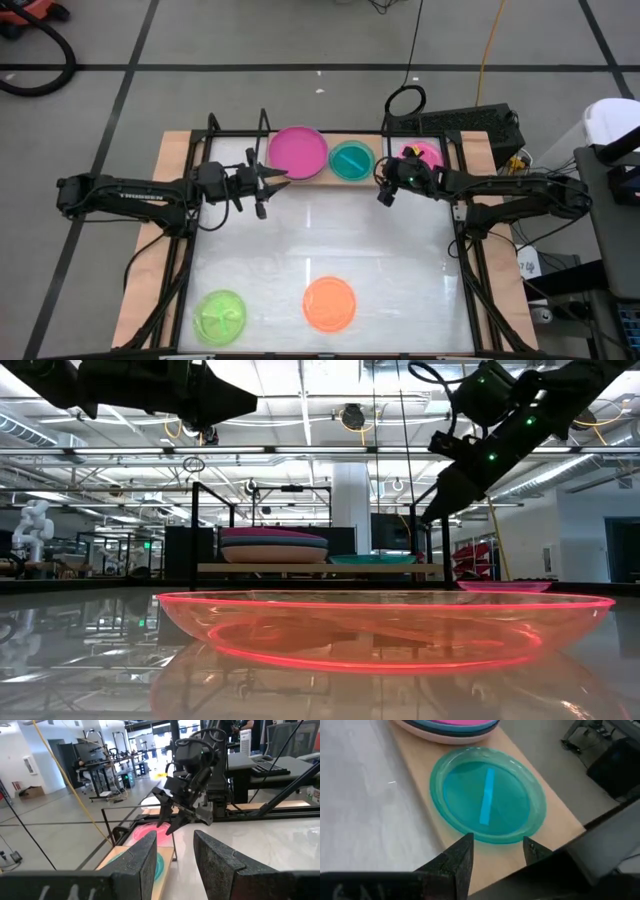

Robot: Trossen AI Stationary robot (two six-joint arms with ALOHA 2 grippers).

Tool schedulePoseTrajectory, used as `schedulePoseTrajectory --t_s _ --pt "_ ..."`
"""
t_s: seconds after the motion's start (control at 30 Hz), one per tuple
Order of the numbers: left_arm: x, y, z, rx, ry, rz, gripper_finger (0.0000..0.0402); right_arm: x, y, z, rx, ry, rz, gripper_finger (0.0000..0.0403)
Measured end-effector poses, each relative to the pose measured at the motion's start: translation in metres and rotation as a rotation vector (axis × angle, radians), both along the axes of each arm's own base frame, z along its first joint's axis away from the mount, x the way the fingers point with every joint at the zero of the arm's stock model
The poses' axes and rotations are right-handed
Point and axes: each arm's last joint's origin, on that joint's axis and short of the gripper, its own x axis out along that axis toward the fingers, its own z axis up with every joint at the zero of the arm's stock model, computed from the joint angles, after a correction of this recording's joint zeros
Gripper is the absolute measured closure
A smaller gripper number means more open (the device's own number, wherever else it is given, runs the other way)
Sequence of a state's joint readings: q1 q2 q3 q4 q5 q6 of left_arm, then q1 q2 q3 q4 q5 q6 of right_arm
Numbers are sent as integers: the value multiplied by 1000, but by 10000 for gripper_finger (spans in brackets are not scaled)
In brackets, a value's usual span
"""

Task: Place and stack plates onto a shelf
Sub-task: Adjust the shelf, then stack the transparent pink plate on top of the transparent sky blue plate on the shelf

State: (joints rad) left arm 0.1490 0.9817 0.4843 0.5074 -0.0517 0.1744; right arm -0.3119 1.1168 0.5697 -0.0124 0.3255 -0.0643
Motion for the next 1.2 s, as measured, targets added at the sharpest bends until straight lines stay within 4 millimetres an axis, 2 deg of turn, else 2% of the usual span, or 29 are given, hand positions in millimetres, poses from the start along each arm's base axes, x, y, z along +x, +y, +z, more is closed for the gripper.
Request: schedulePoseTrajectory --t_s 0.13,0.27,0.47,0.8,1.0,1.2 --pt "0 0 1 1 -12 0 266 11 -3 -5 36 -47 60 248" --pt "0 0 1 -3 -12 -1 266 13 -4 -15 63 12 72 248" --pt "0 -2 0 -3 -5 -8 266 2 0 -20 100 125 68 248" --pt "0 -2 -1 -5 10 -8 266 -32 9 1 80 182 25 248" --pt "0 -2 -1 -5 9 -8 266 -46 10 -7 30 367 -91 248" --pt "0 -2 0 -5 4 -8 266 -43 7 -20 18 494 -122 248"
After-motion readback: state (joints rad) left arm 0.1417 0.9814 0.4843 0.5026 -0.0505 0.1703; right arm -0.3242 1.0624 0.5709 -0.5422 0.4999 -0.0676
